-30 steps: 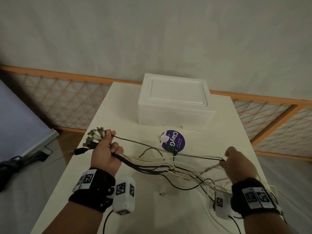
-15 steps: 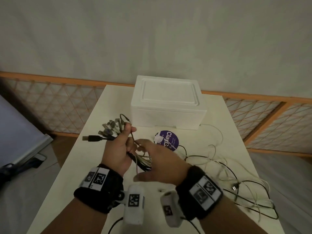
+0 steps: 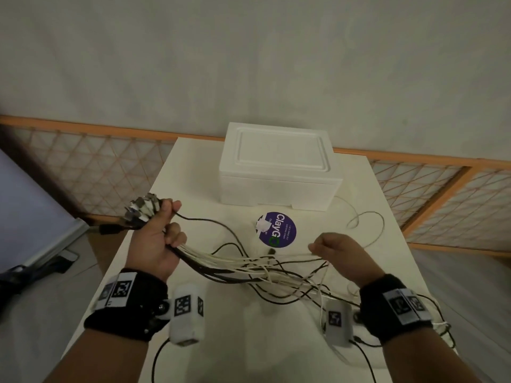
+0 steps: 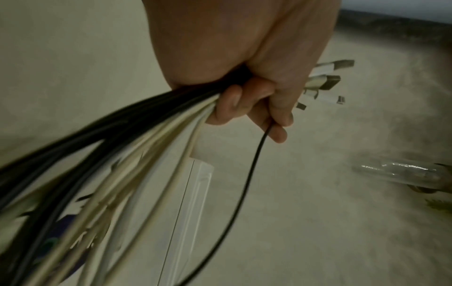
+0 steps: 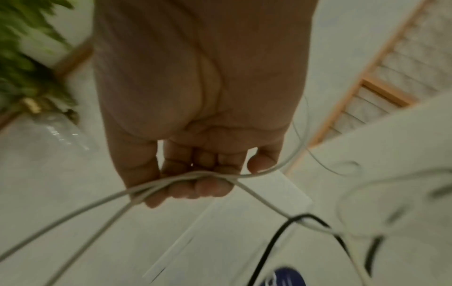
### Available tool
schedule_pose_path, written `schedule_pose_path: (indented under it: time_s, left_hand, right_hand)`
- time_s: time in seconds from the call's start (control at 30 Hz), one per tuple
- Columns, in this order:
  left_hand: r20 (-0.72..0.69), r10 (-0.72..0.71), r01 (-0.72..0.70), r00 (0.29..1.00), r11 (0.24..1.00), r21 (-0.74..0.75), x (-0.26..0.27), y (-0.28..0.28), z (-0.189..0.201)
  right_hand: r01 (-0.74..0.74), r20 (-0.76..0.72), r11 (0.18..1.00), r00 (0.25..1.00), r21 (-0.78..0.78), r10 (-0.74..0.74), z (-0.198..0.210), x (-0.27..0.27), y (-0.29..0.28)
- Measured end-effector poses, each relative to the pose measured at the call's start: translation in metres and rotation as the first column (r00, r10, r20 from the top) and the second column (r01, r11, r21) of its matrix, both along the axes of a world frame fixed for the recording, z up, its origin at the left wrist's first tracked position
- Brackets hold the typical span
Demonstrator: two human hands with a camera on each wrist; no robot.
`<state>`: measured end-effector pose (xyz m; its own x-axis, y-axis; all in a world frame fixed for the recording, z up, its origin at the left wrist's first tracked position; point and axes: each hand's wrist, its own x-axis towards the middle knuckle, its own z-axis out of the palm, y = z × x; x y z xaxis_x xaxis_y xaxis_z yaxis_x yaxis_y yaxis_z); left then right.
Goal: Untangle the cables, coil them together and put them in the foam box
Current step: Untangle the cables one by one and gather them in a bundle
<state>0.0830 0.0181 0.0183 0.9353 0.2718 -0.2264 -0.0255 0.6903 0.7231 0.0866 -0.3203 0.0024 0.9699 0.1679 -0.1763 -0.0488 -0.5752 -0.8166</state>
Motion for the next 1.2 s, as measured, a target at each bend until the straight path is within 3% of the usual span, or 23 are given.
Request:
schedule_pose_path:
  time_s: [0.1,0.2,0.27,0.33,0.4,0.43,0.5,0.57,0.63,0.7,0.73,0.87,1.03,1.1,1.2]
  left_hand:
    - [-0.002,-0.029,0.029,1.000,0.999,0.033,0.002,-0.016,0.004]
    - [0.015,-0.114,0.112,0.993,0.990,0.080,0.000,-0.040,0.011]
    - [0.028,-0.170,0.165,0.985,0.979,0.122,-0.002,-0.057,0.016]
    - [0.031,-0.187,0.180,0.982,0.971,0.155,-0.002,-0.059,0.019]
    - [0.023,-0.179,0.173,0.983,0.971,0.166,-0.001,-0.047,0.018]
    - [0.004,-0.159,0.156,0.987,0.975,0.158,-0.001,-0.038,0.015]
    - [-0.074,-0.081,0.089,0.994,0.988,0.124,0.000,-0.021,0.006]
    - [-0.140,0.004,0.014,0.990,0.992,0.125,0.003,-0.007,-0.010]
    - [-0.196,0.071,-0.036,0.978,0.984,0.176,0.004,0.004,-0.029]
    - [-0.274,0.149,-0.077,0.950,0.964,0.255,0.002,0.017,-0.052]
    - [-0.316,0.186,-0.091,0.930,0.952,0.293,0.000,0.024,-0.064]
    - [-0.435,0.252,-0.100,0.865,0.934,0.343,-0.014,0.043,-0.094]
    - [-0.488,0.318,-0.152,0.813,0.924,0.350,-0.016,0.050,-0.094]
    - [-0.496,0.323,-0.119,0.806,0.909,0.399,-0.015,0.049,-0.095]
    - [-0.386,0.253,-0.131,0.887,0.941,0.313,-0.007,0.033,-0.079]
  right_hand:
    - [0.014,0.140,0.972,0.990,-0.233,0.019,0.022,0.007,0.011]
    - [-0.151,0.149,0.975,0.973,-0.160,0.175,0.046,-0.003,0.055]
    - [-0.331,0.162,0.926,0.919,-0.181,0.360,0.054,-0.008,0.090]
    - [-0.371,0.219,0.926,0.900,-0.070,0.377,0.057,-0.004,0.107]
    - [-0.218,0.184,0.945,0.967,0.242,0.176,0.067,0.005,0.097]
    - [-0.116,0.129,0.914,0.989,0.388,0.071,0.072,0.010,0.086]
    - [0.007,0.075,0.870,0.996,0.493,-0.051,0.086,0.015,0.061]
    - [0.050,0.153,0.920,0.981,0.388,-0.118,0.099,0.020,0.039]
    - [0.104,0.353,0.992,0.928,0.072,-0.123,0.109,0.025,0.020]
    - [0.217,0.512,0.949,0.856,-0.228,-0.073,0.117,0.031,-0.005]
    - [0.293,0.557,0.908,0.827,-0.299,-0.083,0.120,0.031,-0.020]
    - [0.584,0.704,0.748,0.673,-0.315,-0.228,0.127,0.029,-0.081]
    - [0.719,0.791,0.657,0.529,-0.226,-0.307,0.109,0.033,-0.156]
    - [0.702,0.782,0.697,0.513,-0.145,-0.354,0.119,0.026,-0.136]
    - [0.544,0.711,0.833,0.626,-0.104,-0.320,0.129,0.021,-0.079]
